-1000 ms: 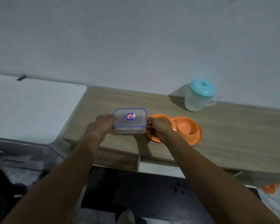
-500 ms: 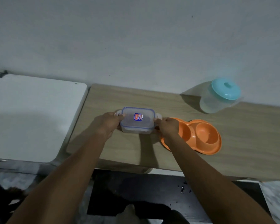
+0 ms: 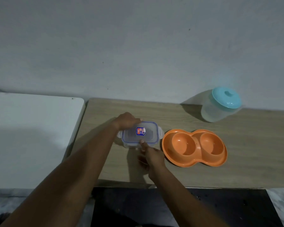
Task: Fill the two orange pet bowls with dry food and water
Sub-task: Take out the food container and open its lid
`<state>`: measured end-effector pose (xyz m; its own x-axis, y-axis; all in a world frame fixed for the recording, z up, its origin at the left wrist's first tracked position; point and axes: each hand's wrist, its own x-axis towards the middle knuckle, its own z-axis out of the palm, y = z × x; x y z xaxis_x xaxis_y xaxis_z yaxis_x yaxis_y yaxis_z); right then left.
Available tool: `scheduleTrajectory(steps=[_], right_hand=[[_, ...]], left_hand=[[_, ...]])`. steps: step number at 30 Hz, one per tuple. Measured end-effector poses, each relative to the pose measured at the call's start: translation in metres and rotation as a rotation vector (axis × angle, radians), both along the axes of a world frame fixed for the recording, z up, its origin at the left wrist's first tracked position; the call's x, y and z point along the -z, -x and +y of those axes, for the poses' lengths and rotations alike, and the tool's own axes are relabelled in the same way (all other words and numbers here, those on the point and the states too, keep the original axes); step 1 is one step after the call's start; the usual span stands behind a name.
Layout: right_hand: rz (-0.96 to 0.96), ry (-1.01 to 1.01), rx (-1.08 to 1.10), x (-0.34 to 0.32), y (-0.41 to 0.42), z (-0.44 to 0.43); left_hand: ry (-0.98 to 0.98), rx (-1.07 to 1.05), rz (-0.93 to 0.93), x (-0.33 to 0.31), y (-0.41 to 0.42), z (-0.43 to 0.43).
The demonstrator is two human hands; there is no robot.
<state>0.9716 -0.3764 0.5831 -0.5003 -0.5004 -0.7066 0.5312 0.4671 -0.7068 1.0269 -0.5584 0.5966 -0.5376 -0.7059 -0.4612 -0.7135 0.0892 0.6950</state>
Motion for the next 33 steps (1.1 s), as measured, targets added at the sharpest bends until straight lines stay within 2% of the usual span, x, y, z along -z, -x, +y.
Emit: scheduleTrajectory(steps=[3,9,12,16,18,21,23,26,28,33], right_hand=[[-0.121,0.041,0.038,-0.001,0.007,-0.003],[-0.03,0.062,0.06,0.014,0.009,-0.006],[0.09,0.044,0.095,0.018,0.007,-0.014],[0.093,0.058,0.104,0.016,0.009,-0.019],[0.094,0.062,0.096,0.018,0.011,-0.02],[0.079,0.064,0.103,0.016,0.013,-0.024],[0.076,0.073,0.085,0.013,0.014,-0.024],[0.037,0.127,0.027,0.008,0.017,-0.014],[0.008,0.158,-0.024,0.007,0.02,-0.004],[-0.09,0.274,-0.14,0.012,0.04,0.015]], left_hand=[[-0.207,-0.032,0.081,0.001,0.003,-0.011],[-0.528,-0.053,0.062,-0.003,0.013,-0.026],[-0.622,-0.071,0.052,-0.007,0.018,-0.03],[-0.666,-0.104,0.048,-0.006,0.021,-0.035],[-0.563,-0.176,0.067,-0.004,0.023,-0.035],[-0.188,-0.244,0.161,-0.002,0.025,-0.03],[-0.041,-0.243,0.265,-0.006,0.022,-0.02],[0.026,-0.221,0.501,-0.031,0.006,0.003],[0.057,-0.144,0.579,-0.049,-0.01,0.024],[0.15,0.103,0.479,-0.051,-0.061,0.071]])
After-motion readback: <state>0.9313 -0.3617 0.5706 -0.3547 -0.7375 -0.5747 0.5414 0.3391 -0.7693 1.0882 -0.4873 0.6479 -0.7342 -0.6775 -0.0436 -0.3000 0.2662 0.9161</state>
